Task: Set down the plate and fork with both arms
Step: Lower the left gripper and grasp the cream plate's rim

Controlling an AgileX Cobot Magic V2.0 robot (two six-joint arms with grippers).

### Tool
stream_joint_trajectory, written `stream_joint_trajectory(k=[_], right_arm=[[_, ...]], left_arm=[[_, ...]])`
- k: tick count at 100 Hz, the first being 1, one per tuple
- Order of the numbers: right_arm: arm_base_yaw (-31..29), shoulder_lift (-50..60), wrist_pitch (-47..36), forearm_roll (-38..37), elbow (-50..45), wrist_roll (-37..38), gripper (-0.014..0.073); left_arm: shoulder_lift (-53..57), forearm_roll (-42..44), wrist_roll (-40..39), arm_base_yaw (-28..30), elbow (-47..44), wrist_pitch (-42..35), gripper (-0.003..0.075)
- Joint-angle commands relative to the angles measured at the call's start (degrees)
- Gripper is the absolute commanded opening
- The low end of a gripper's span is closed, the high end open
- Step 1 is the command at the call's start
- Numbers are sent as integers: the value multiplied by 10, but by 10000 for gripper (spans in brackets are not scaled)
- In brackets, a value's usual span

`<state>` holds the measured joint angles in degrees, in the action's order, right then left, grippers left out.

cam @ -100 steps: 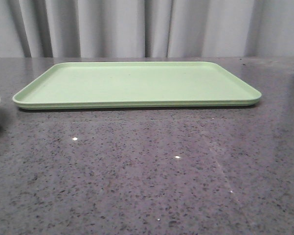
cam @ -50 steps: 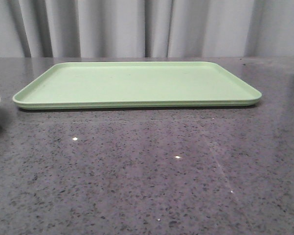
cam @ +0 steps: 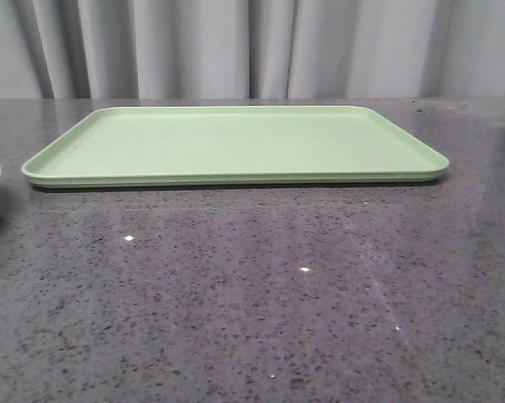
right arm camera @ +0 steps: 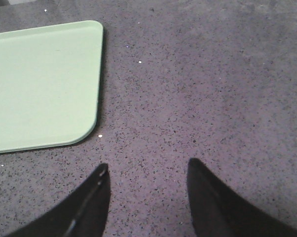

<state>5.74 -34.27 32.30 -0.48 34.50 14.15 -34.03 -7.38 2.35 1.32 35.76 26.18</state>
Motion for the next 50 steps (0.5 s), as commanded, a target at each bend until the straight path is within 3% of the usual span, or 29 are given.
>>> stream_joint_trajectory(k=[1, 30, 50], right_arm=[[-2, -5, -36, -6, 21, -2, 430], [-2, -5, -42, -5, 19, -2, 429], [-2, -5, -43, -5, 19, -2, 429]], left_arm=[[-4, -3, 0, 3, 20, -55, 567], [-4, -5, 0, 3, 20, -62, 564], [-17, 36, -2, 3, 52, 39, 564]])
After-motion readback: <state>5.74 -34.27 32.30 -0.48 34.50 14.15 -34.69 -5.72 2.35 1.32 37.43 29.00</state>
